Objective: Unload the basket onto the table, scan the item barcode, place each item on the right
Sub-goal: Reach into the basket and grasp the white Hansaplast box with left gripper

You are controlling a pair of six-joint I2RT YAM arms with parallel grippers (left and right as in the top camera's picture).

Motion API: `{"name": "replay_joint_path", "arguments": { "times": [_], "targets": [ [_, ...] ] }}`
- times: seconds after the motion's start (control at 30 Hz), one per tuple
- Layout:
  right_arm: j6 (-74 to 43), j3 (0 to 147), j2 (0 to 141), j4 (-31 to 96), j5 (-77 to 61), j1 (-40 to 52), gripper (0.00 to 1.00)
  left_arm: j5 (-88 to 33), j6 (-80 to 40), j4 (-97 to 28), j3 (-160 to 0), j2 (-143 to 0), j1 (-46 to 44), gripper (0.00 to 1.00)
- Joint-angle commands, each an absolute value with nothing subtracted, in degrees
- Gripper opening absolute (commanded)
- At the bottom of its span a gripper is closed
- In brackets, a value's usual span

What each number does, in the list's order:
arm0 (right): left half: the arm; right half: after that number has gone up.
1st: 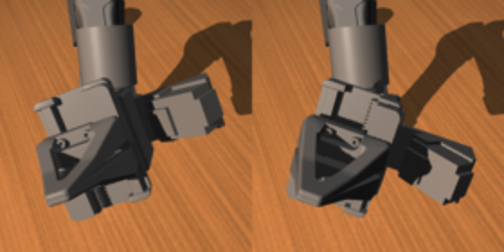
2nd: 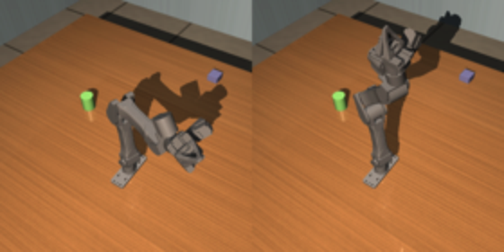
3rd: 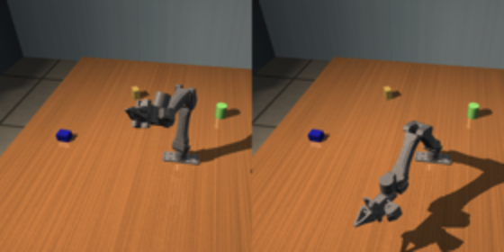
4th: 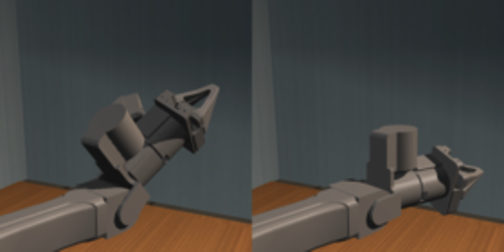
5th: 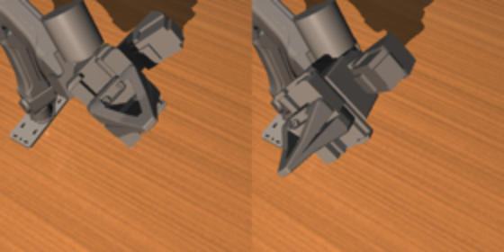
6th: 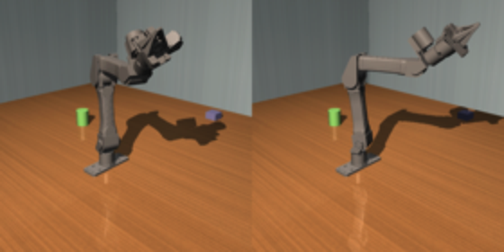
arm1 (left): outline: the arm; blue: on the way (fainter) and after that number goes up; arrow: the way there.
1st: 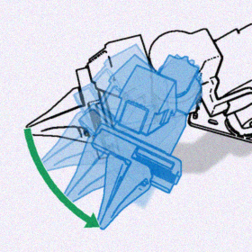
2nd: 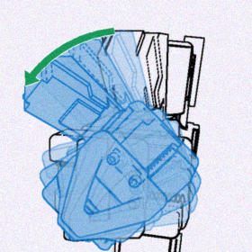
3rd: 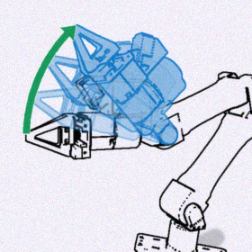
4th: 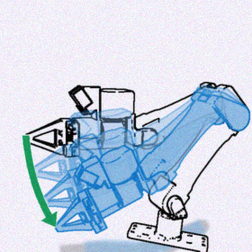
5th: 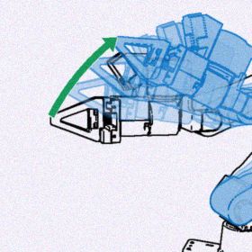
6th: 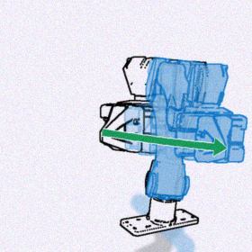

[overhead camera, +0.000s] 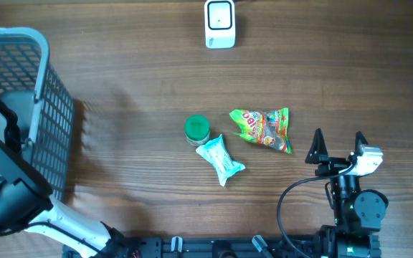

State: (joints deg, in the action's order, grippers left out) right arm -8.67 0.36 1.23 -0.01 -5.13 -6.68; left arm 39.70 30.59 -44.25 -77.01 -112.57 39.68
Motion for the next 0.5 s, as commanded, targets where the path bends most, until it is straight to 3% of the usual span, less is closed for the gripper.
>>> {"name": "replay_joint_path", "arguments": {
  "times": [0.0, 0.07, 0.27, 0.37, 0.47],
  "targets": [
    [-7.62, 0.27, 1.04, -0.32, -5.85, -6.59, 1.0, 40.38, 29.1, -44.36, -76.71, -113.49, 39.29, 0.43],
    [-7.62, 0.27, 1.04, -0.32, -5.85, -6.59, 1.0, 40.38, 27.77, -44.4, -76.71, -113.47, 37.98, 0.33],
    [-7.62, 0.27, 1.04, -0.32, -5.85, -6.59, 1.0, 40.4, 23.59, -45.04, -76.73, -113.36, 33.71, 0.23],
    [-7.64, 0.27, 1.04, -0.32, -5.85, -6.59, 1.0, 40.34, 19.18, -45.41, -76.73, -112.12, 30.96, 0.09],
    [-7.64, 0.27, 1.04, -0.32, -5.85, -6.59, 1.0, 38.59, 17.02, -45.43, -76.73, -108.88, 29.34, 0.09]
  ]
}}
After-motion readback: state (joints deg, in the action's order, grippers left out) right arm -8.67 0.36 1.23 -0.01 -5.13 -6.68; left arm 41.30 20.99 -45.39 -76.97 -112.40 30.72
